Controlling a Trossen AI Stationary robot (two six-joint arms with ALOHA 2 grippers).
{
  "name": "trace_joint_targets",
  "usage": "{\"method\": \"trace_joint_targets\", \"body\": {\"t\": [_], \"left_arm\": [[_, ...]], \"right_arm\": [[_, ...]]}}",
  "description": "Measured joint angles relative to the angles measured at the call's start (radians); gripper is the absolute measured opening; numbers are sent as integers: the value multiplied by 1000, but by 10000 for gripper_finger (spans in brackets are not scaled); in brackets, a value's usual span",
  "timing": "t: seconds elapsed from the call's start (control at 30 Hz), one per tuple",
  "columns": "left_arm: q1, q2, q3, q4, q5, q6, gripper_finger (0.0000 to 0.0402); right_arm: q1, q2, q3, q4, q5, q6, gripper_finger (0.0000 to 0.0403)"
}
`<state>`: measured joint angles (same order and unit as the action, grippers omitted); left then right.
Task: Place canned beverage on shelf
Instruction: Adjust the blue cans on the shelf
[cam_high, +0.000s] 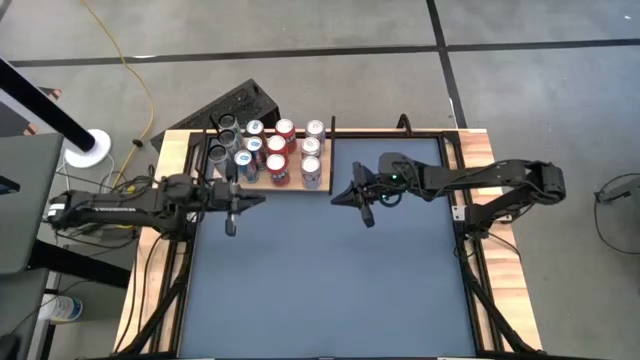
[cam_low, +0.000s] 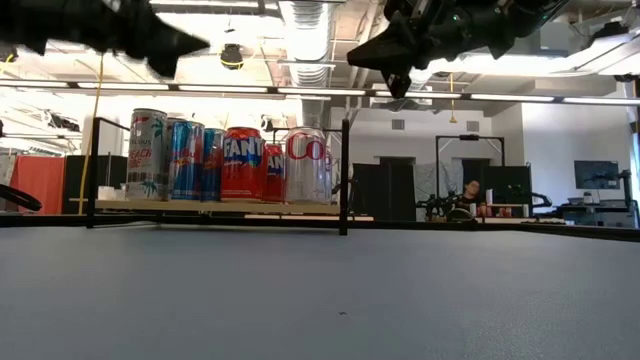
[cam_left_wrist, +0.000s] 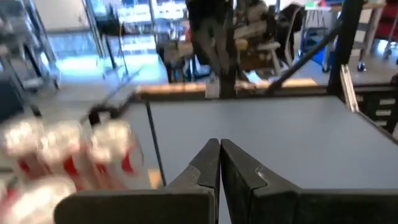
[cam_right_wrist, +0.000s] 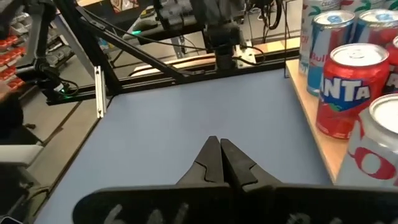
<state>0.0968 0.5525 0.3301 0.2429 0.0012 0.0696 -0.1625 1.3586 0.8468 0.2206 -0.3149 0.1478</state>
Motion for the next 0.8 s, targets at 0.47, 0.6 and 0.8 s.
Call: {"method": "trace_joint_targets", "body": {"t": [0.47,0.6,0.8], "left_arm": [[32,-29,164,-382,-349,-49,0],[138,147,438,-661,-404,-7,0],[336,507,838,-1089,-353,60,0]], "right_arm": [[2,69,1,30,52,28,0],[-18,68,1,28,48,18,0],[-27,67,1,8,29,-2,0]]}}
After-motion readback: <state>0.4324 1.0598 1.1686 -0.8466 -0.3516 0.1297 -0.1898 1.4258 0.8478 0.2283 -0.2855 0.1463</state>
